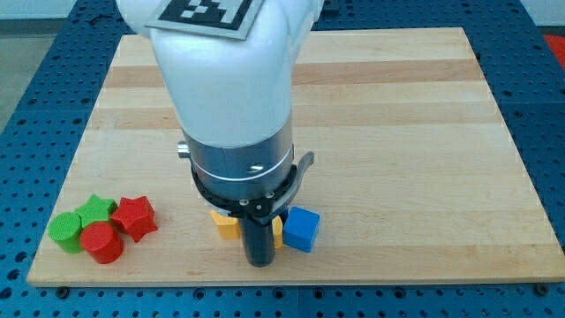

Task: Push blue triangle along with blue cube slightly right and down

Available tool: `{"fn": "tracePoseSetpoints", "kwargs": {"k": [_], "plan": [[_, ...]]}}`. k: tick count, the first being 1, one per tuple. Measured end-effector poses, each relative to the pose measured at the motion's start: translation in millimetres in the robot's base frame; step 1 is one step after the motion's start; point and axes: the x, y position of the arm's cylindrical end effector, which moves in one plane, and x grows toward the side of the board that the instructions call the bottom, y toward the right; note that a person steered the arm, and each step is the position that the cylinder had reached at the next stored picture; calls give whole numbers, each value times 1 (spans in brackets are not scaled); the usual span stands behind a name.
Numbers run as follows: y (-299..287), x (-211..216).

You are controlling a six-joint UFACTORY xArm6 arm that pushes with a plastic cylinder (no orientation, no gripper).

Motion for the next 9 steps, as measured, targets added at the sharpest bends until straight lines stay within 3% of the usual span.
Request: {"fn": "tracePoseSetpoints", "kwargs": {"k": [2,3,5,7,9], "plan": [[59,16],[103,5],[119,-74],[72,-102],[-20,-93]]}}
